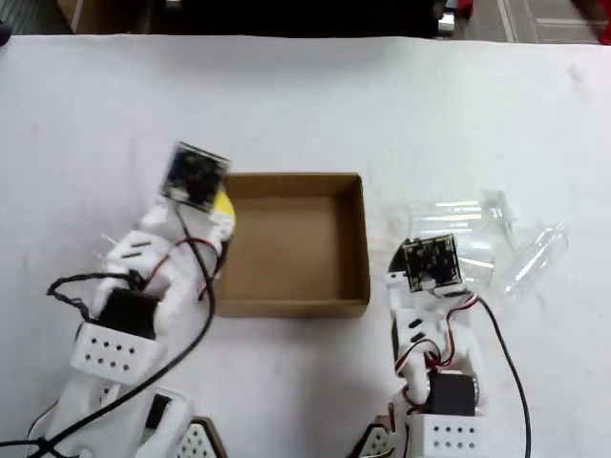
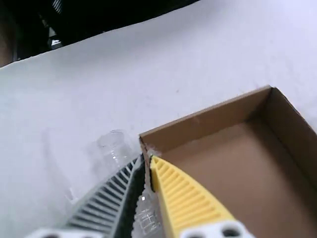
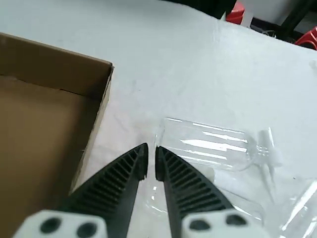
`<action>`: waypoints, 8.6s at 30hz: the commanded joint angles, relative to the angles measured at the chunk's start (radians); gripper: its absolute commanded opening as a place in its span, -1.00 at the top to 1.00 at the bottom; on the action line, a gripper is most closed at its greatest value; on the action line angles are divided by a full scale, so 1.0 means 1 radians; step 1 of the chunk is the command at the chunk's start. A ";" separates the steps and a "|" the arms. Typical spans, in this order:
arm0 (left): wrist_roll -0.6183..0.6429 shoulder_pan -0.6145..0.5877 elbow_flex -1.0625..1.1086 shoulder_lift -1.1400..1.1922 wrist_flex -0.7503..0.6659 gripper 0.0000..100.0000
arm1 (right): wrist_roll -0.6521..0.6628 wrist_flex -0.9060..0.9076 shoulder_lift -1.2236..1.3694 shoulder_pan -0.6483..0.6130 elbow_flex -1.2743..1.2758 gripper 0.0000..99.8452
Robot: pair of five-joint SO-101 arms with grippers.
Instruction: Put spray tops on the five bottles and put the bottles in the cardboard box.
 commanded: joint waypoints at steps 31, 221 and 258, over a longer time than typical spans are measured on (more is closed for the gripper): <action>0.104 -0.074 0.006 0.272 -0.250 0.96 | -0.382 0.613 1.997 0.521 -1.950 0.66; 0.080 0.240 0.170 -0.591 0.072 0.55 | -0.287 0.151 1.017 -0.647 -1.323 0.97; 0.072 0.148 0.038 -0.598 0.224 0.55 | -0.235 0.139 1.343 -0.464 -1.557 0.97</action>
